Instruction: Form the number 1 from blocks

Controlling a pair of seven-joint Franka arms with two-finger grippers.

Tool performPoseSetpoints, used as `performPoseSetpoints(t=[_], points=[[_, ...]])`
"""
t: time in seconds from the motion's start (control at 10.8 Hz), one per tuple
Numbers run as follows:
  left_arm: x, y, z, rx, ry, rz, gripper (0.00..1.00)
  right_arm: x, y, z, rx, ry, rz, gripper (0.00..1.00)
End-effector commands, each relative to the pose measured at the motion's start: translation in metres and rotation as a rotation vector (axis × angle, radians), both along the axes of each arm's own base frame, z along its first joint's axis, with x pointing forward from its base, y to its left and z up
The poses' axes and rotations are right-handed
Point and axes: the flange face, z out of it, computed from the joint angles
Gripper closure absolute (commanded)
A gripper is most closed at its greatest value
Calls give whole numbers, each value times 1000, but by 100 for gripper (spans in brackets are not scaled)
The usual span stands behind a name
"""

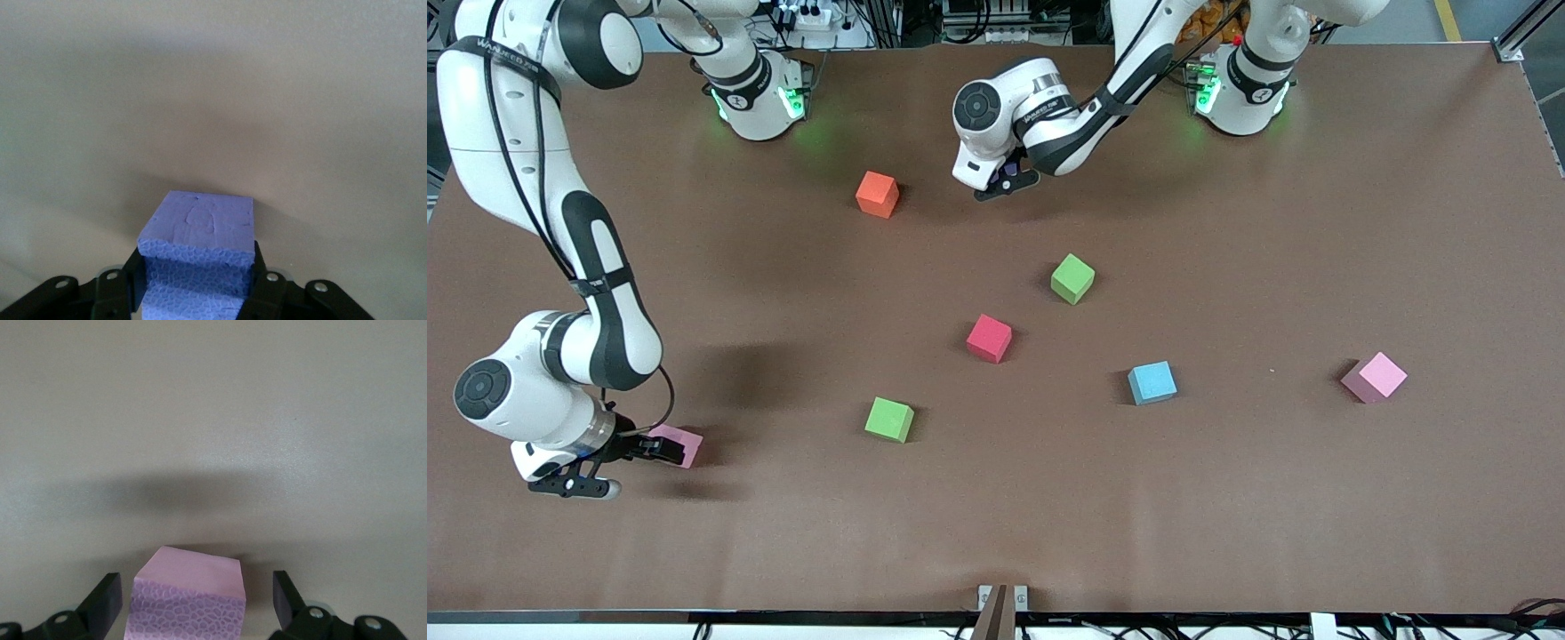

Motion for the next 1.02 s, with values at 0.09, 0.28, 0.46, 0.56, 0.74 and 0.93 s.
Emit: performPoseSetpoints(t=[0.09, 0.28, 0.46, 0.56, 0.74, 0.93], points=[[-35, -16, 11, -9, -37, -39, 100, -8, 9, -11, 27, 75, -57, 2], [-54, -24, 20, -25, -73, -107, 100, -13, 8, -13, 29, 109, -50, 73], [-60, -28, 20, -35, -98, -128, 100, -12, 9, -10, 30, 106, -58, 94], [-64, -30, 21, -42, -101, -132, 100, -12, 10, -9, 31, 106, -58, 94], [-67, -31, 19, -44, -109, -148, 100, -12, 13, -7, 33, 111, -55, 97], [-66, -31, 19, -45, -114, -155, 0, -12, 13, -2, 35, 115, -54, 97]])
